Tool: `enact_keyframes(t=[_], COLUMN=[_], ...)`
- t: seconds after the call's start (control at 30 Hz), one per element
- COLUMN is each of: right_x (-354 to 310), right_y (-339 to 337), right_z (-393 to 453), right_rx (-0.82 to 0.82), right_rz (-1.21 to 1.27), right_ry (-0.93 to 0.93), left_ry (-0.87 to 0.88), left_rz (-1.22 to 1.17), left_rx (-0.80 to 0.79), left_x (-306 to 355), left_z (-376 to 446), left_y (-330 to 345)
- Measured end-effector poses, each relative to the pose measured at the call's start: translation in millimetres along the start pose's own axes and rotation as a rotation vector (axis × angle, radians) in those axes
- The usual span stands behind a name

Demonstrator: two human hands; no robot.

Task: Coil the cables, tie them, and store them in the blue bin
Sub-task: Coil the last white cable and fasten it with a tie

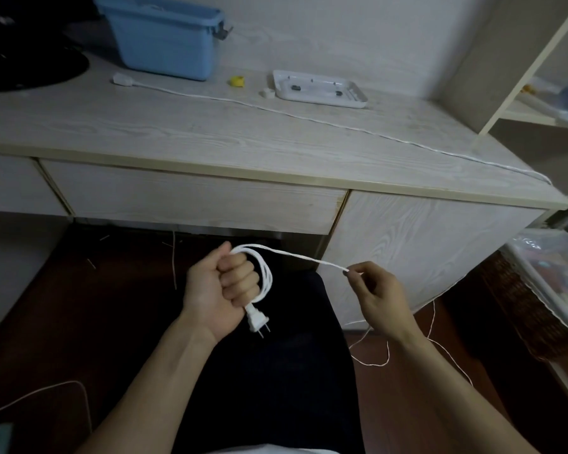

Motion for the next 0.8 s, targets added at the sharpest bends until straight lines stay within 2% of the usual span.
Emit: enact_keyframes(t=[0.13, 0.2, 0.27, 0.43, 0.53, 0.63, 0.8], right_x=[-5.0, -1.5, 1.1, -5.0, -15.0, -29.9, -40.8], right_y=[13.0, 25.9, 41.2, 76.6, 88.4, 84.4, 61.3], right_z=[-2.8, -7.5, -16.5, -35.2, -44.3, -43.3, -28.4], right_rx=[-0.130, -0.276, -0.442, -0.696, -0.764, -0.706, -0.457], right_rz=[-0.027, -0.072, -0.104, -0.140, -0.108, -0.089, -0.123], right_ry=[0.007, 0.030, 0.041, 0.036, -0.015, -0.119, -0.298], left_ry=[0.174, 0.225, 0.255, 0.384, 0.514, 0.506, 0.142], left_rz=[-0.251, -0.319, -0.289, 0.019, 0.548, 1.023, 1.419], left_rx=[0.142, 0.189, 0.239, 0.398, 0.456, 0.343, -0.158], left_x=[17.8, 22.9, 25.8, 27.0, 29.1, 22.6, -16.4], left_z=[6.0, 8.1, 10.9, 13.7, 7.9, 7.7, 3.8], left_y=[-19.3, -24.4, -29.4, -41.7, -35.6, -21.8, 2.1])
Point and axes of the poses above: each hand's wrist, its own z-axis towards the middle knuckle, its own y-axis out of the palm, x = y × z, the point moved 8 cm from there along z, towards the middle knuckle, and after that the axes turned 13 degrees about z, right-handed, at the moved point
